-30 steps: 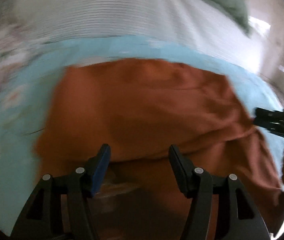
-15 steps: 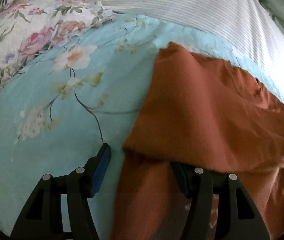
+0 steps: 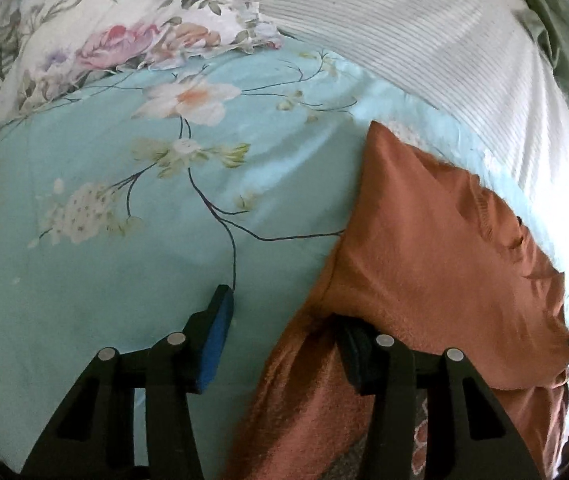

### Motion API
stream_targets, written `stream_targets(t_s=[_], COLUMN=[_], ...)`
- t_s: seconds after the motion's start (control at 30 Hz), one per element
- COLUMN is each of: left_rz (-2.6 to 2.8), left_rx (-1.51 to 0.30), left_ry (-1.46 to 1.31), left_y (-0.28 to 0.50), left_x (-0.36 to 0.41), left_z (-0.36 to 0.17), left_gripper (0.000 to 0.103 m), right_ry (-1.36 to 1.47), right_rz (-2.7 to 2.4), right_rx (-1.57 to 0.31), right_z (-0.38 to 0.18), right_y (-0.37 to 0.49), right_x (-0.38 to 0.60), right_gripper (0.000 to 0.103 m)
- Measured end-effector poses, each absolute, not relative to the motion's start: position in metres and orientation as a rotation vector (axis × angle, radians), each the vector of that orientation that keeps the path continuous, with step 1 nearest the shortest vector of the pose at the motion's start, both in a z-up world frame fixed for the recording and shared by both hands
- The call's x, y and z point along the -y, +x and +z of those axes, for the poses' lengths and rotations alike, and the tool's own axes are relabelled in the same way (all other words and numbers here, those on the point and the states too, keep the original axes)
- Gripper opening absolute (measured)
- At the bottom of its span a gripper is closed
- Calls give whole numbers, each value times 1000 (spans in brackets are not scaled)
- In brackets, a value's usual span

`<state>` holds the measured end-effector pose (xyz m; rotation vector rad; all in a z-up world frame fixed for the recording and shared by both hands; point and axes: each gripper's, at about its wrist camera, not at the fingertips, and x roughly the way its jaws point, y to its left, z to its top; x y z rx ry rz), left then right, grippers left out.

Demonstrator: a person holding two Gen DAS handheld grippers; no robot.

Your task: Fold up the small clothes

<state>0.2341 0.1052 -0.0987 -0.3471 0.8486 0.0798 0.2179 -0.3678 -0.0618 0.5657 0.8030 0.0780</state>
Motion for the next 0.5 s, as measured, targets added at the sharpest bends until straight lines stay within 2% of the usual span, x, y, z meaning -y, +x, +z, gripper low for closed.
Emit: stream_targets(t_s=[0.07, 0.2, 0.3, 0.4, 0.5], left_rz=[79, 57, 60, 52, 44], left_rx=[-847, -845, -847, -846, -850], left_ry=[-353, -388, -377, -381, -376], left_y=[234, 234, 235, 234, 233], left_x=[-106, -110, -108, -110, -110], left_z=[-99, -101, -101, -100, -100], left_gripper=[51, 51, 51, 51, 52], right_ry=[508, 473, 447, 406, 506], right_rz=[-38, -47, 141, 108, 121], right_rx=[-833, -732, -796, -948, -941], right_z=[-60, -38, -44, -80, -86], right_y=[216, 199, 215, 233, 223], right_x=[370, 363, 336, 327, 345], right_gripper=[12, 12, 12, 9, 8])
